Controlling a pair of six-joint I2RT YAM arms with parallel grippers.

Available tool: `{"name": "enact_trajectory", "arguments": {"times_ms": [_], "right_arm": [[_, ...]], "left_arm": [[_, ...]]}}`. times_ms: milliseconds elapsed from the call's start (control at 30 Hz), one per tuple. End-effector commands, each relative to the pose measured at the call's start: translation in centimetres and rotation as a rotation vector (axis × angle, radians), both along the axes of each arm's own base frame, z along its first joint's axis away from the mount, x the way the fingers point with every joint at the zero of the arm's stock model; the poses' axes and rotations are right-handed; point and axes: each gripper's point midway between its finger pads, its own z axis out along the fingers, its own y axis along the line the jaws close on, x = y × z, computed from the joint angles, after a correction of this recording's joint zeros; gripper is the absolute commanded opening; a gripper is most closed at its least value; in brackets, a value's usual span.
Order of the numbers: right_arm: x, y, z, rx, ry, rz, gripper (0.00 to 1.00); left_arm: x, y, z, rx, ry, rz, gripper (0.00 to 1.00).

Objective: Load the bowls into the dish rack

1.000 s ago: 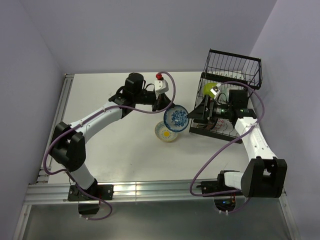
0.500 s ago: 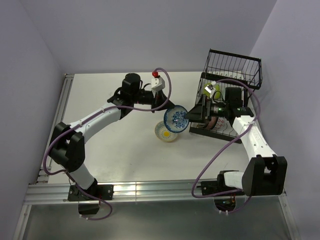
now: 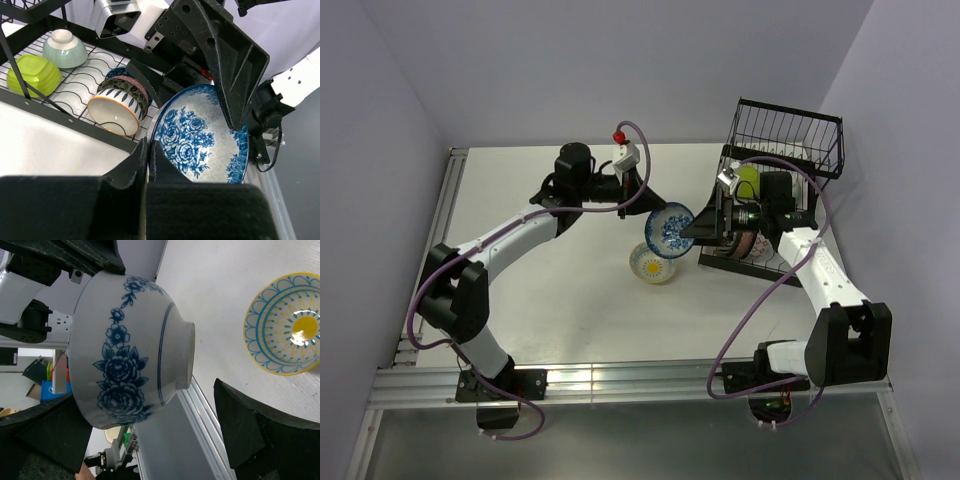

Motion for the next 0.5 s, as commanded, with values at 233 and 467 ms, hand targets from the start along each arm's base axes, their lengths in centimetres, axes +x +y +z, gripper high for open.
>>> {"name": "enact_trajectory", "arguments": {"times_ms": [233,467], "right_arm": [[0.6,1.0,2.5,0.060,-0.090,0.059,1.00],[0.6,1.7,3.1,0.076,-0.090,0.082,1.00]], "left_arm": [[-1.5,0.3,3.7,-0.092,-0.026,-0.053,0.00],[-1.6,0.2,3.6,-0.090,-0.020,-0.058,0.00]]}}
